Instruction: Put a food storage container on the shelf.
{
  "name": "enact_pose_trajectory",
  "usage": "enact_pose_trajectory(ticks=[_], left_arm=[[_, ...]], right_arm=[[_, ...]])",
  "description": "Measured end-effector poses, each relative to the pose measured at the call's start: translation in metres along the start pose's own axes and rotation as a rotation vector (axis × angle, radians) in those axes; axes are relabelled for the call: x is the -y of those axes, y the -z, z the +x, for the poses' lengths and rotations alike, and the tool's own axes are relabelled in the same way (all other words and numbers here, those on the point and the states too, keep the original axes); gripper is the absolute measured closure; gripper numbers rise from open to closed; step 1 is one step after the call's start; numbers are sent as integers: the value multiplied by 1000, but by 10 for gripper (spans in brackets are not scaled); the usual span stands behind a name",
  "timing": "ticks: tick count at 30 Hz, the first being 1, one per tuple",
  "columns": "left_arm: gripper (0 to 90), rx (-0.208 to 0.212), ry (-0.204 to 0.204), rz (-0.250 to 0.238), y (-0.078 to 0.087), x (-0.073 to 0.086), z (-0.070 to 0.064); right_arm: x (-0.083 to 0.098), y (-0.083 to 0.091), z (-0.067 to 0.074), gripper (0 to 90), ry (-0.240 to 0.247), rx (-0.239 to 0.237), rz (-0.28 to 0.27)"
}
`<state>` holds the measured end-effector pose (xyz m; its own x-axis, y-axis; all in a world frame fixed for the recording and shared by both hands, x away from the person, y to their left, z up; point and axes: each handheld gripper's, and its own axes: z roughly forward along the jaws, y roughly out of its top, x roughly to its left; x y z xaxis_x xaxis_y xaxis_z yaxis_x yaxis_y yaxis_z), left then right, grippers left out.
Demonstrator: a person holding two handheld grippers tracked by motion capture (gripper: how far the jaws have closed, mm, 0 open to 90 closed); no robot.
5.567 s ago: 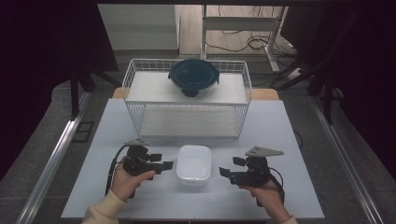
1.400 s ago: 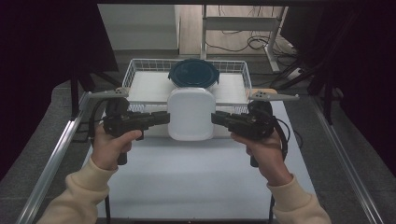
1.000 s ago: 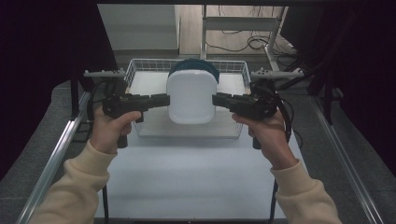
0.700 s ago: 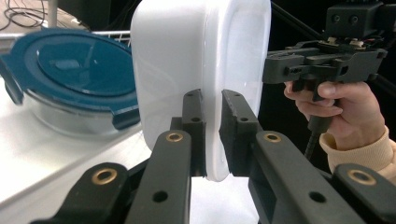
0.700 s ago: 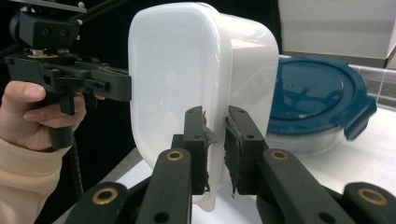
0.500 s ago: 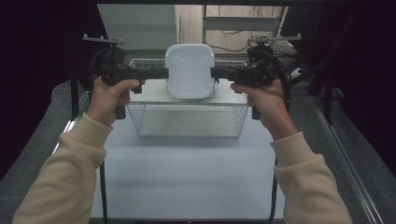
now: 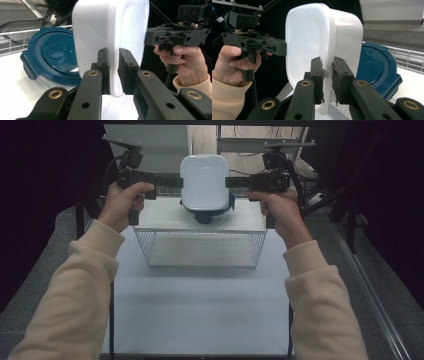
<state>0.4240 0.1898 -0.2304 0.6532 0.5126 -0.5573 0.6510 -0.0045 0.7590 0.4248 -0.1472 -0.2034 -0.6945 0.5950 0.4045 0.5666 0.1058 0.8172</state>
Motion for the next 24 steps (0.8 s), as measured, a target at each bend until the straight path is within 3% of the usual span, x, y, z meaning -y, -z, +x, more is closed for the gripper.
enact_pose_trajectory(ticks=[7, 12, 19, 24], left_arm=[[798, -19, 72, 33, -16, -6, 23], [794, 14, 127, 26, -21, -11, 34], [778, 35, 204, -9, -31, -18, 43], [770, 51, 242, -37, -36, -18, 53]], right_arm=[[-2, -14, -19, 788, -87, 12, 32], [-5, -20, -30, 777, -142, -2, 37], [-10, -29, -54, 741, -253, -25, 53], [-11, -34, -65, 723, -306, -49, 46]])
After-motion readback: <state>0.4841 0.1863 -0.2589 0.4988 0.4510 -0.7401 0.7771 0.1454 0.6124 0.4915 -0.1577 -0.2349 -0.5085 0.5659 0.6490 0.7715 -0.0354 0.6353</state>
